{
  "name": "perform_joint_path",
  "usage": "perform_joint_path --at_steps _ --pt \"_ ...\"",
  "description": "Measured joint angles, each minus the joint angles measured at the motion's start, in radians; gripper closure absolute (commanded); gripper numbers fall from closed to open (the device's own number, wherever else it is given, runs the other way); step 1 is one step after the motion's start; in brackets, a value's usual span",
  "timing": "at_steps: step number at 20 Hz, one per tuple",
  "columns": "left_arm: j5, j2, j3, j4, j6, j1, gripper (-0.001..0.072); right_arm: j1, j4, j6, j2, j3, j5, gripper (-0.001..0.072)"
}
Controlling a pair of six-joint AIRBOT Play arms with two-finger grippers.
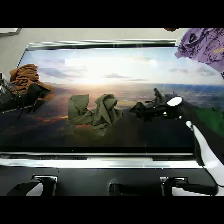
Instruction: Fold the clothes and pants, and hang the long-sleeved shirts on hangers.
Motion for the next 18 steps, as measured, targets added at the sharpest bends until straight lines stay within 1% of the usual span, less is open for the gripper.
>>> perform_joint_path --at_steps 4,8,9,12,13,16,18 --pt "-0.006 0.001 0.000 0.001 0.004 0.008 0.0103 0.092 0.082 -0.007 -0.061 -0.010 -0.104 0.0228" --pt "-0.002 0.001 0.000 0.002 0.005 0.012 0.0103 0.163 0.121 0.006 -0.086 -0.012 -0.187 0.0232" --pt "-0.001 0.001 0.000 0.004 0.005 0.013 0.0103 0.175 0.125 0.014 -0.091 -0.013 -0.206 0.0256" --pt "-0.001 -0.001 0.000 0.011 0.005 0.014 0.0103 0.200 0.135 0.037 -0.106 -0.013 -0.241 0.0669" --pt "-0.001 -0.002 0.000 0.012 0.005 0.014 0.0103 0.204 0.136 0.038 -0.108 -0.013 -0.246 0.0681" --pt "0.000 -0.025 0.000 0.016 0.006 0.018 0.0103 0.207 0.137 0.038 -0.111 -0.011 -0.261 0.0682" --pt "0.006 -0.067 0.000 0.016 0.021 0.021 0.0103 0.206 0.135 0.037 -0.109 -0.011 -0.263 0.0682"
